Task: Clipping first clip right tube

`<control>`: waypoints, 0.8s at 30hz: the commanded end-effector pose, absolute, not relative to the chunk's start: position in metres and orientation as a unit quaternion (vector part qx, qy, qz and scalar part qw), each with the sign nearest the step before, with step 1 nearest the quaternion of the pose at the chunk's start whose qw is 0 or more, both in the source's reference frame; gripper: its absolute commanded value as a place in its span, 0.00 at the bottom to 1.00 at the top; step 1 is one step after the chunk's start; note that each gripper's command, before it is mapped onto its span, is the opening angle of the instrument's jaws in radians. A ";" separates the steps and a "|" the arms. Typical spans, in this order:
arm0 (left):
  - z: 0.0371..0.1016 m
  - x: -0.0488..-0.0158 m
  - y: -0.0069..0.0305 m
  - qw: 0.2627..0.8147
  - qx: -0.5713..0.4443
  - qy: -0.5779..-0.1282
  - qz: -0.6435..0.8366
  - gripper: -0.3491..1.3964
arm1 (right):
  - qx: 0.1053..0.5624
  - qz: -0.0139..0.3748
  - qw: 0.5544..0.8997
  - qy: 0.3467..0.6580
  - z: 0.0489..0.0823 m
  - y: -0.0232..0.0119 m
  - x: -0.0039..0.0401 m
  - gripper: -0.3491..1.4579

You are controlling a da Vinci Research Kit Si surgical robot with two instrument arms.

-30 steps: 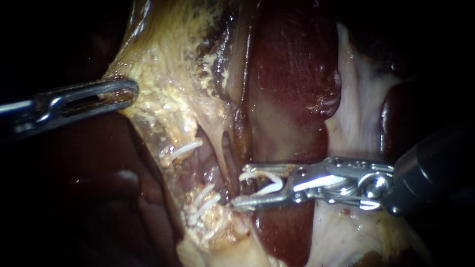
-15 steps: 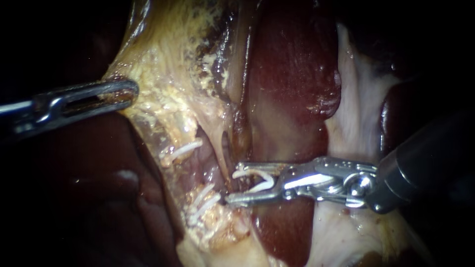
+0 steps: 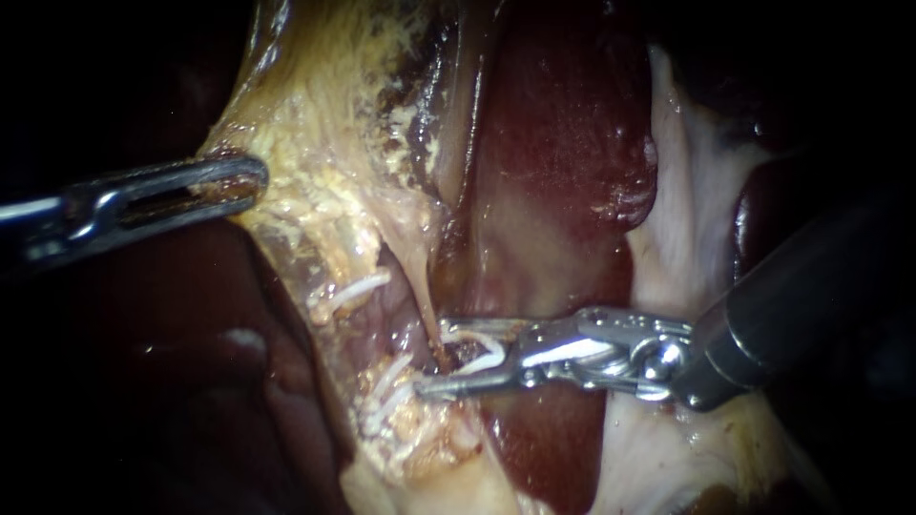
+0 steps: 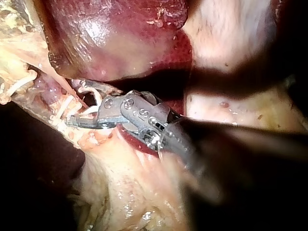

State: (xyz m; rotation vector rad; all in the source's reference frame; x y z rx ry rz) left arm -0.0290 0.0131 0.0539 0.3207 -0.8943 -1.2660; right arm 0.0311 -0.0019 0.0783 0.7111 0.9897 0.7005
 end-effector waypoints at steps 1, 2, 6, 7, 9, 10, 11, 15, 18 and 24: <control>0.0539 -0.0290 0.0131 0.703 0.144 -0.402 -0.569 0.00 | 0.329 0.322 0.763 0.455 0.0784 -0.0020 0.0313 0.50; 0.0539 -0.0290 0.0131 0.703 0.144 -0.402 -0.569 0.00 | 0.329 0.321 0.763 0.454 0.0784 -0.0021 0.0314 0.50; 0.0539 -0.0290 0.0131 0.703 0.144 -0.402 -0.569 0.00 | 0.338 0.308 0.760 0.462 0.0787 -0.0024 0.0317 0.51; 0.0539 -0.0290 0.0131 0.703 0.144 -0.402 -0.569 0.00 | 0.345 0.301 0.756 0.467 0.0787 -0.0024 0.0317 0.51; 0.0539 -0.0290 0.0131 0.703 0.144 -0.402 -0.569 0.00 | 0.364 0.283 0.739 0.491 0.0786 -0.0023 0.0315 0.51; 0.0539 -0.0289 0.0131 0.703 0.144 -0.402 -0.569 0.00 | 0.371 0.274 0.732 0.501 0.0785 -0.0022 0.0314 0.51; 0.0539 -0.0289 0.0132 0.703 0.144 -0.402 -0.569 0.00 | 0.379 0.268 0.724 0.509 0.0784 -0.0021 0.0314 0.51; 0.0538 -0.0289 0.0132 0.702 0.144 -0.403 -0.569 0.00 | 0.409 0.243 0.700 0.532 0.0779 -0.0020 0.0313 0.50; 0.0538 -0.0289 0.0132 0.702 0.144 -0.403 -0.569 0.00 | 0.422 0.230 0.689 0.542 0.0774 -0.0022 0.0313 0.49; 0.0538 -0.0289 0.0132 0.702 0.144 -0.403 -0.569 0.00 | 0.439 0.223 0.677 0.548 0.0768 -0.0026 0.0315 0.48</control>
